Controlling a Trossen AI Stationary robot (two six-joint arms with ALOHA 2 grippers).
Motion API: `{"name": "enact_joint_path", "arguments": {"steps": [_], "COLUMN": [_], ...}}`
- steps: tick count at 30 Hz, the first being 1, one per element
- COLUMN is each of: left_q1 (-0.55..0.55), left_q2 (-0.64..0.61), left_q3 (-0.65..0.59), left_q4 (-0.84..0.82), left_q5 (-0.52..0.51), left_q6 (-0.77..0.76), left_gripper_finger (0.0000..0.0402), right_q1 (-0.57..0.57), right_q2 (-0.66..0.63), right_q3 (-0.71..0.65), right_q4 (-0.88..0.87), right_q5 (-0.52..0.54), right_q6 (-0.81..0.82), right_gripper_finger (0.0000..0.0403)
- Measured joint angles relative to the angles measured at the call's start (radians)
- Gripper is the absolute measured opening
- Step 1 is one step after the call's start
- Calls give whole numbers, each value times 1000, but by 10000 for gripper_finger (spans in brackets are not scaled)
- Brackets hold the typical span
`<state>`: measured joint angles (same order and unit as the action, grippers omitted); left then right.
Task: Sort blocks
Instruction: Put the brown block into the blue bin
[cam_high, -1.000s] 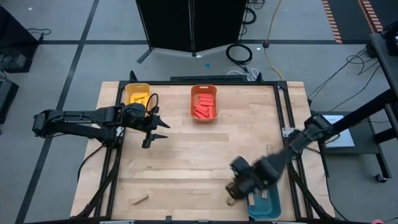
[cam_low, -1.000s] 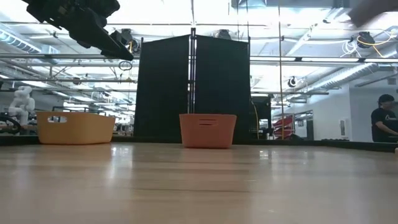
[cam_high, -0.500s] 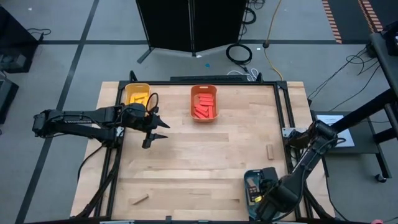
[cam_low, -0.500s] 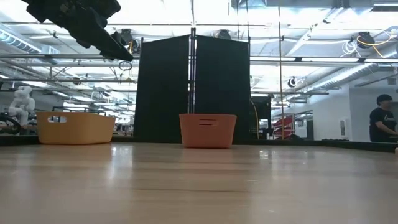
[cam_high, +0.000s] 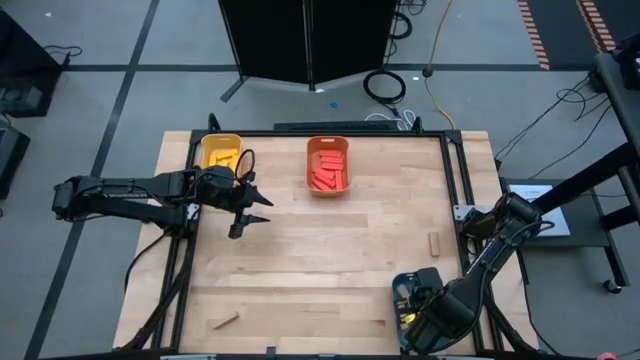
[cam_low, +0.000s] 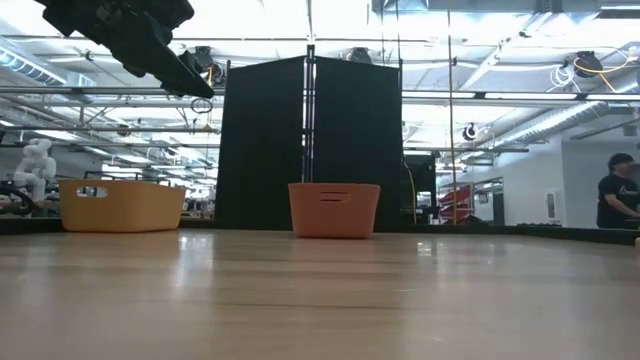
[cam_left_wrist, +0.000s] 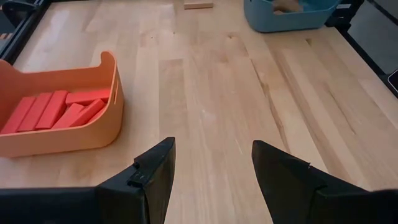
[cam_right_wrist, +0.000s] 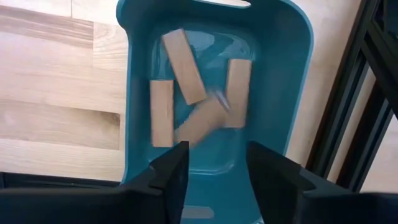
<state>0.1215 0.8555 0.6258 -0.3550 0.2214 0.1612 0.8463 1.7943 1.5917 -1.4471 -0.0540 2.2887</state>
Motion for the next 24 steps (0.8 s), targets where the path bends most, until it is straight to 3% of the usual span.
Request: {"name": "enact_joint_path", "arguments": {"steps": [7,14,16,19,24], "left_q1": [0,-6,-21,-73,-257], "left_q2": [0,0,0,0,0], "left_q3": [0,-8,-19,-20,-20], "left_q4": [0,8,-15,-108,-206], "left_q5": [0,1,13,120,164], "left_q6": [0,-52,-78,-144,-365], "left_gripper_finger": [209,209,209,209,209], "right_q1": [-1,-16,-22,-40,-77], "right_q2": [0,0,0,0,0], "right_q3": [0,0,0,0,0], "right_q4": [0,32,77,174,353], "right_q5": [0,8,56,186,399], "right_q6": [-26,-194,-261,-407,-685], "right_gripper_finger": [154,155,155,155,155]}}
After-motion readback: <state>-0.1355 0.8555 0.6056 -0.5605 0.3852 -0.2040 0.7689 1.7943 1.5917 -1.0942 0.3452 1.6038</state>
